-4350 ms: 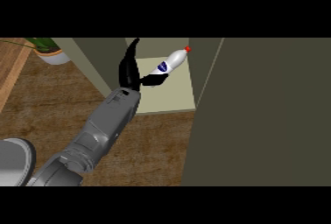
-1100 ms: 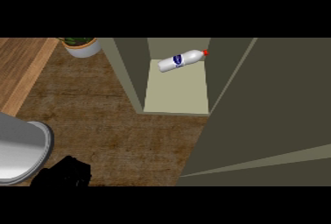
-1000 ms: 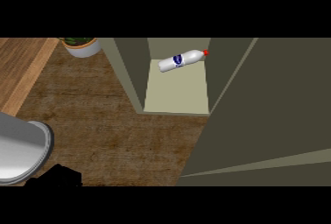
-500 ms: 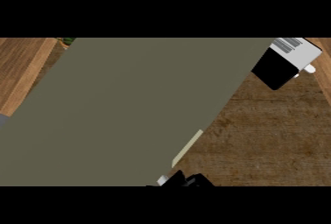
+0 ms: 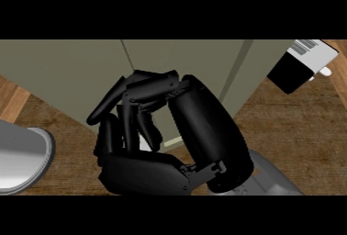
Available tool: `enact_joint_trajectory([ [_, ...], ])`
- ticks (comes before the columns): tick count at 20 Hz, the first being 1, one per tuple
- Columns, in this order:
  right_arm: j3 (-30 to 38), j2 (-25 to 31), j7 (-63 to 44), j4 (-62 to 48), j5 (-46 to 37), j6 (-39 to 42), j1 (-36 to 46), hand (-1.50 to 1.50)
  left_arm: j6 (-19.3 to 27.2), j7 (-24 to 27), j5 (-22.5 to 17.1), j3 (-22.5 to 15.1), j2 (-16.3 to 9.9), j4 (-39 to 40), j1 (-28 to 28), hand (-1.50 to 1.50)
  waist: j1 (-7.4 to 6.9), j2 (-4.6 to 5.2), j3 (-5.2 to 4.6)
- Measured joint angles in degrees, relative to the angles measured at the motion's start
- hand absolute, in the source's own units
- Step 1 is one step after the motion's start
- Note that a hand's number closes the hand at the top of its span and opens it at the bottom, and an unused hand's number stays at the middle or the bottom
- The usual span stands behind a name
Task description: Pick up the bottled water, place it into the cabinet and close the cabinet
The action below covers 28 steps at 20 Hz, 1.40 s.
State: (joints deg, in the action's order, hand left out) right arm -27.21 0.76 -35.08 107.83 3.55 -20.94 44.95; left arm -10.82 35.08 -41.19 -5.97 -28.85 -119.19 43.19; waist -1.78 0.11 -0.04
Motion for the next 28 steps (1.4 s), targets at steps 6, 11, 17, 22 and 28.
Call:
enact_joint_trajectory([
  [6,7.38,-0.02,6.08,-12.95,3.9,6.01,4.41,1.5,-3.68,0.28,-1.53,3.69,-0.23,0.13,2.73,1.5,0.15,-0.01,0.06],
  [11,10.44,-0.39,12.55,-23.16,5.61,9.39,6.11,1.5,-6.29,-1.03,-4.42,7.49,-1.13,1.02,2.9,1.5,0.27,-0.19,0.02],
  [17,11.31,-0.81,18.61,-31.21,7.39,13.18,9.13,1.5,-7.56,-2.66,-5.52,8.92,-1.04,1.34,1.92,1.5,-0.05,-1.4,-0.02],
  [22,11.03,-0.78,23.56,-35.6,7.77,13.95,10.46,1.5,-9.02,-2.63,-5.26,8.97,-0.81,2.08,1.43,1.5,-0.94,-2.08,-0.23],
  [28,11.67,-0.77,26.76,-38.8,8.0,15.53,11.56,1.5,-8.96,-3.47,-5.67,9.28,-1.01,1.77,-0.12,1.5,-1.28,-2.39,-0.41],
])
